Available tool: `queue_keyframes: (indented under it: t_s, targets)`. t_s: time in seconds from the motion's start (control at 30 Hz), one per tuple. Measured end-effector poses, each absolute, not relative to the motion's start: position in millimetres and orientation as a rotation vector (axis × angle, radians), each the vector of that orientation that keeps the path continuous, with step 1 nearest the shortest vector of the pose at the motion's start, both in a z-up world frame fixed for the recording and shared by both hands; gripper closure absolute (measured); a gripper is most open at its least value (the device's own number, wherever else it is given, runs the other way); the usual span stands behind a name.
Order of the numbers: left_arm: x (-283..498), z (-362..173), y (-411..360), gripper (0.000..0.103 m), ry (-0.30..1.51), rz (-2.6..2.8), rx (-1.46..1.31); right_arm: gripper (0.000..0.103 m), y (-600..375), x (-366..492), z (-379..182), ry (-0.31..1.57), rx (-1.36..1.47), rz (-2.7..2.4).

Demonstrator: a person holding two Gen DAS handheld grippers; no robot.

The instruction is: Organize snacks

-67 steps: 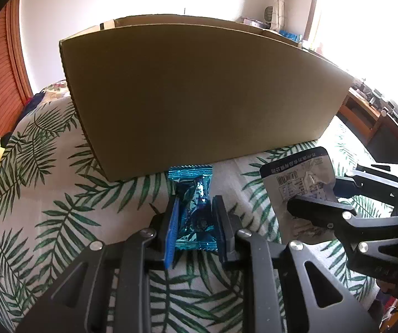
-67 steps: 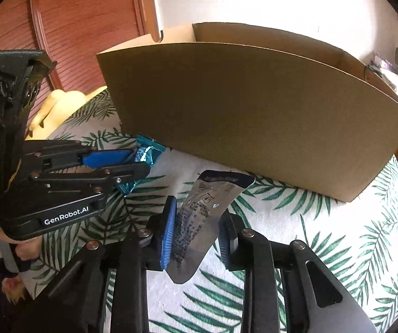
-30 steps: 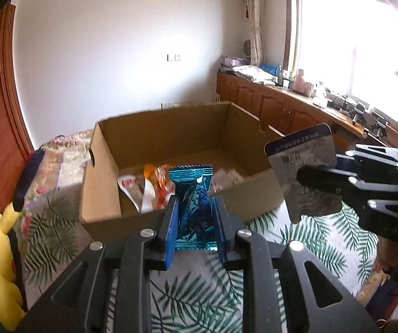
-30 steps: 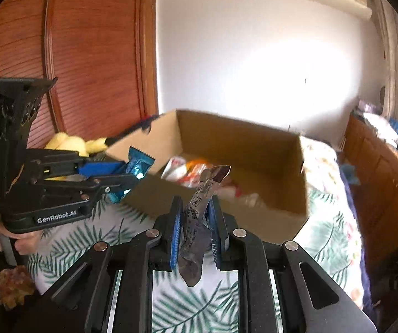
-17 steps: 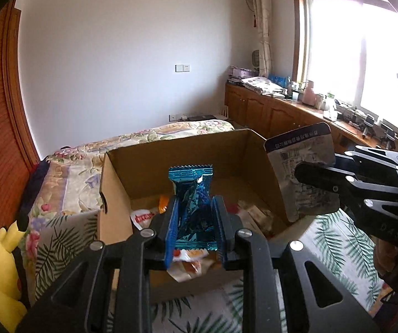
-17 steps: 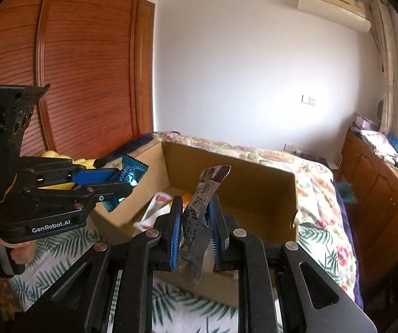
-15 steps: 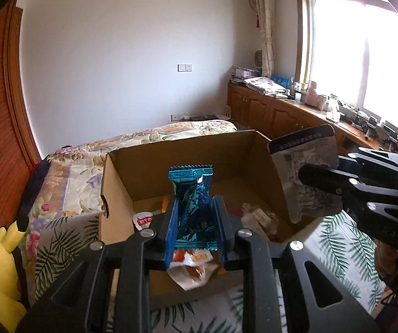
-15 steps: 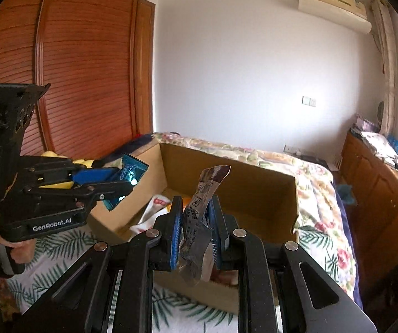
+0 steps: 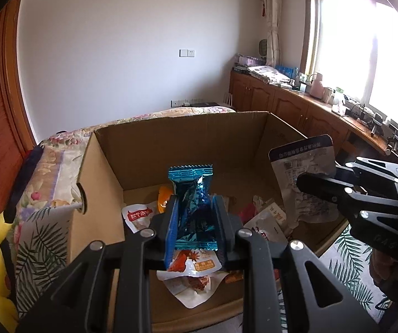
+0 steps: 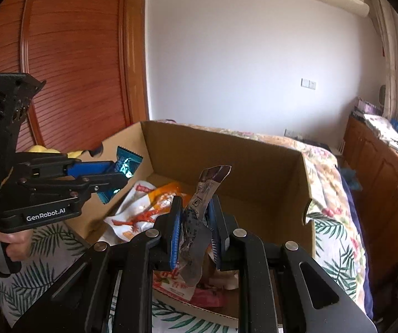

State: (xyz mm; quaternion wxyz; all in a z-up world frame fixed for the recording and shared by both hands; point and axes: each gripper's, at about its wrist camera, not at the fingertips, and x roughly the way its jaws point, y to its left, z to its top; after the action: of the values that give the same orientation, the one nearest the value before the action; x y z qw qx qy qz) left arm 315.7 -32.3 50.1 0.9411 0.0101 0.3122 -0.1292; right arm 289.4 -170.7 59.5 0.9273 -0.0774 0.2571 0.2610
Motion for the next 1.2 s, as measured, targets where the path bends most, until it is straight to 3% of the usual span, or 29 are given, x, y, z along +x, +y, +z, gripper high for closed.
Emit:
queue_keyframes:
  t_s: [0.17,0.27,0.63,1.2]
  targets:
    - [317.8,48.7,-35.7,0.078,0.641,-0.255,0.037,0.086,-169.2,291.2,55.6,0.551,-0.153,0.531]
    - [317.8,48.2,-34.8,0.066,0.641,-0.239,0.038,0.084,-170.1,290.4,53.0,0.559,-0.147,0.517]
    - [282.8,63.3,-34.5,0.065,0.612,-0.223,0.05,0.08,-176.6,264.0,66.4,0.538,-0.136,0.508]
    - [166.1,111.3,-39.7,0.058,0.522,-0.21,0.083,0.08,-196.8,156.0,102.6,0.487,-0.094,0.47]
